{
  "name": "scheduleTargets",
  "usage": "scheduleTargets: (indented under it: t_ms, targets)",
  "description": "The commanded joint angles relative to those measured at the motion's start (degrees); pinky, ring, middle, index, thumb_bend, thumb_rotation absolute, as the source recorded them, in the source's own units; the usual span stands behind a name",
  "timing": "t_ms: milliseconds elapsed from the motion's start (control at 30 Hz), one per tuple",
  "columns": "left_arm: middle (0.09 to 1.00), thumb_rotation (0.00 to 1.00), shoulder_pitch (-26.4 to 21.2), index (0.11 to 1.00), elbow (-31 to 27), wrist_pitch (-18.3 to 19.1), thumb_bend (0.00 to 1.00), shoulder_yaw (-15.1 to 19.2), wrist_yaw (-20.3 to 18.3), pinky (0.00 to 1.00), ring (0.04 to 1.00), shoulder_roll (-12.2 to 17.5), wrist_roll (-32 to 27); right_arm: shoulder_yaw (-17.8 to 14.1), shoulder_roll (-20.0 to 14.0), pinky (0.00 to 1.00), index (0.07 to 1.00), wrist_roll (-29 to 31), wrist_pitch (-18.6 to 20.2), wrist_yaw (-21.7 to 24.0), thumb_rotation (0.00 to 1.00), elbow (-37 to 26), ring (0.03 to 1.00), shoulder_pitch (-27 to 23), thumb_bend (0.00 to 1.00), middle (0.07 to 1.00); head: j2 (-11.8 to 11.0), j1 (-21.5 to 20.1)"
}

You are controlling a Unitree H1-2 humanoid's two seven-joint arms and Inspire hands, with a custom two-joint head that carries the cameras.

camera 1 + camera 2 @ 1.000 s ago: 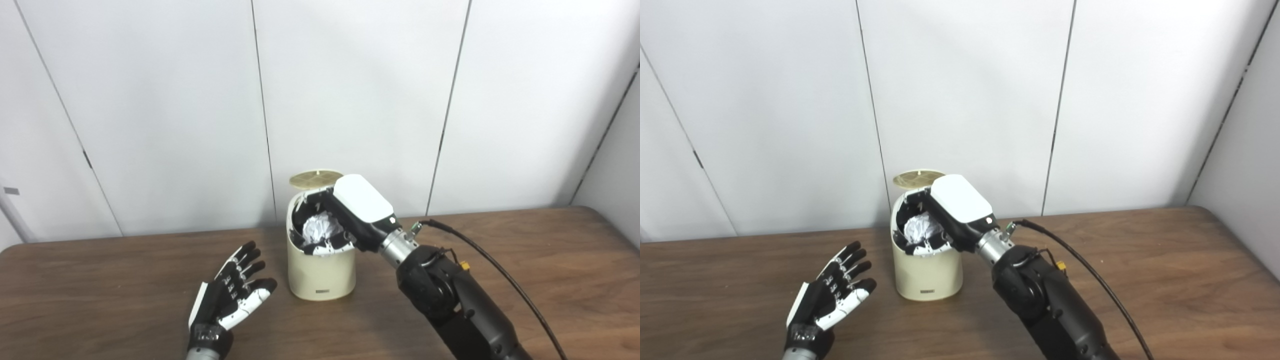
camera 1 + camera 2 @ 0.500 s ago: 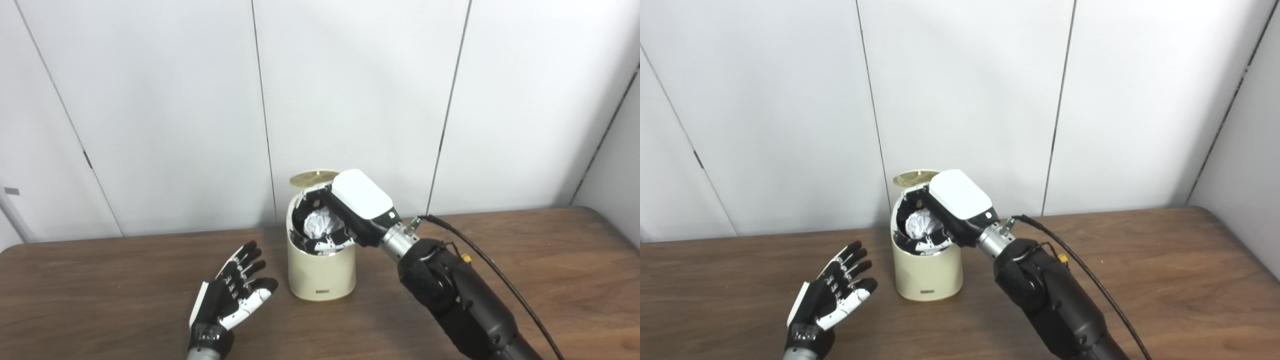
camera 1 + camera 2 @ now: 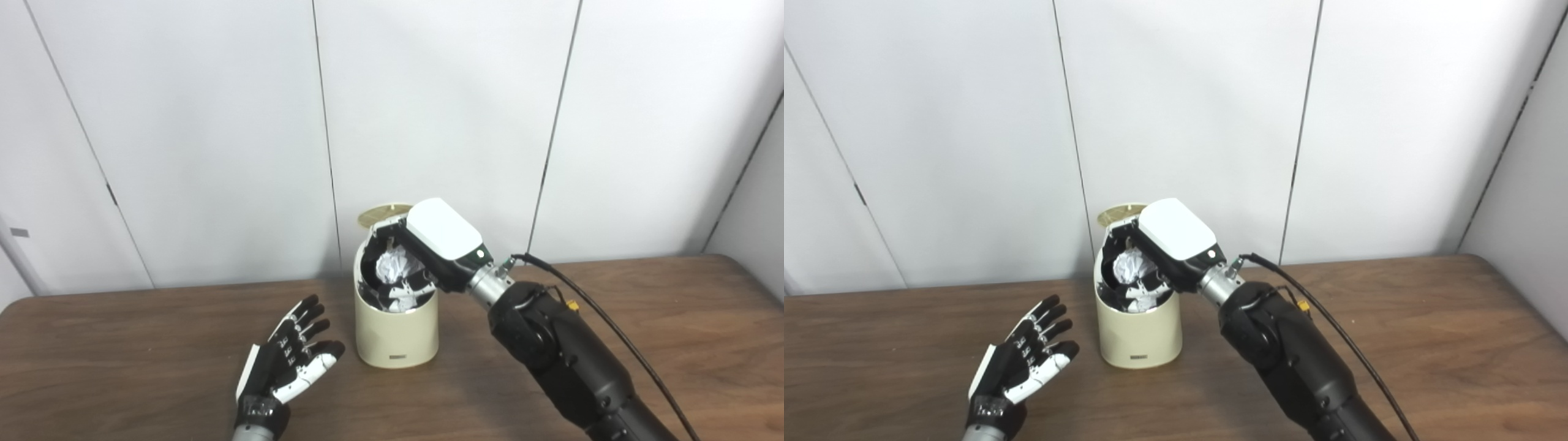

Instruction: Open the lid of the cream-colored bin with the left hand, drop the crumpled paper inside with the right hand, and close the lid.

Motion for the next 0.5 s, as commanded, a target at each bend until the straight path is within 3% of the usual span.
scheduleTargets:
  t_ms: [0,333,467]
  targets:
    - [0.892,0.19,-1.4,0.93,-1.8,-2.0,0.73,-0.2,0.2,0.74,0.852,-0.2,0.2,-0.4,-1.3,0.34,0.518,-0.4,-1.6,-2.6,0.0,-0.7,0.406,-4.0,0.5,0.509,0.0,0.0]
    - [0.895,0.19,-1.3,0.93,-2.3,-1.6,0.73,-0.3,0.2,0.74,0.852,-0.3,0.0,-0.1,-1.9,0.36,0.5,-1.7,-1.6,-2.6,0.0,-0.5,0.417,-4.5,0.5,0.512,0.1,0.0]
    - [0.893,0.2,-1.4,0.928,-2.2,-1.9,0.73,-0.3,0.1,0.73,0.85,-0.1,0.1,0.4,-2.2,0.41,0.501,-2.4,1.6,2.3,0.0,-2.2,0.437,-4.0,0.51,0.513,0.2,0.0]
